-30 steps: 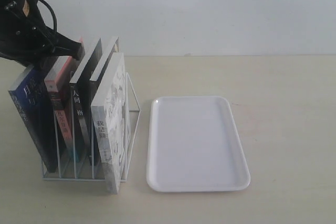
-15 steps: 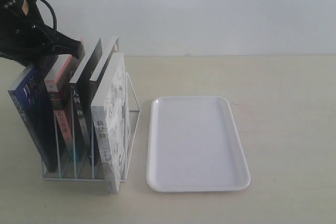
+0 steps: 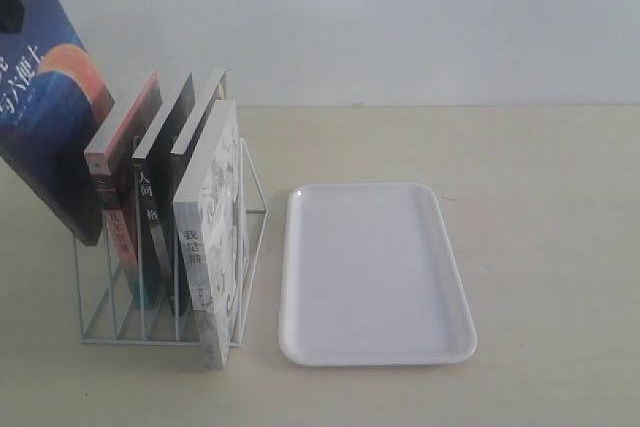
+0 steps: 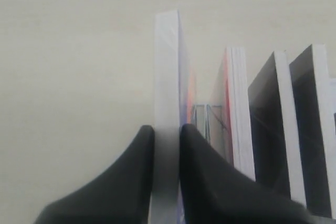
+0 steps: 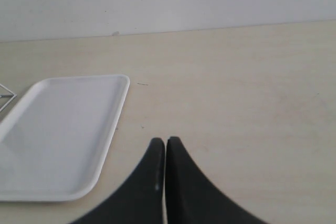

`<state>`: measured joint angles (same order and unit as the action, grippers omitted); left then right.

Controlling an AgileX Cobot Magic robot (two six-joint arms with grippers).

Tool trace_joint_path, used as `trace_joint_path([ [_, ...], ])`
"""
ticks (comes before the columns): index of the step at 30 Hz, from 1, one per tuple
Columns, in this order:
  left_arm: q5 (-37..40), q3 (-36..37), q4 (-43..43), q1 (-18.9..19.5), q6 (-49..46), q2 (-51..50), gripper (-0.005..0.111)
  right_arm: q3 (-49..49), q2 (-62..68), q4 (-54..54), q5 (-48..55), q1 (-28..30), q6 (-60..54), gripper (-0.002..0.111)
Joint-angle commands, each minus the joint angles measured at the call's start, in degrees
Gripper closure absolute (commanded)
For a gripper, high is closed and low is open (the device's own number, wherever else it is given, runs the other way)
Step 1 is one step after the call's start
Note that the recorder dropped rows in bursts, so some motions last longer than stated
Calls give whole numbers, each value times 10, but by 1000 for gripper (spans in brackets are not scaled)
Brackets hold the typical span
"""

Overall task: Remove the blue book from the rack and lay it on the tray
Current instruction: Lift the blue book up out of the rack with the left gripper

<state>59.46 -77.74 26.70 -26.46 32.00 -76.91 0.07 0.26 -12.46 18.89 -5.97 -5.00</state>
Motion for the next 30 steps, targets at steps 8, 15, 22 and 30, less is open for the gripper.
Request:
trace_joint_path([
  [8,-117,-7,-33,1,36,170,98,-1,-3,3,-2,2,0,108],
  [15,-178,-7,-33,1,115,239,98,-1,-3,3,-4,2,0,108],
  [22,-289,48,-92,1,172,256,98,-1,-3,3,-4,2,0,108],
  [30,-525,182,-91,1,320,267,98,-1,-3,3,-4,2,0,108],
])
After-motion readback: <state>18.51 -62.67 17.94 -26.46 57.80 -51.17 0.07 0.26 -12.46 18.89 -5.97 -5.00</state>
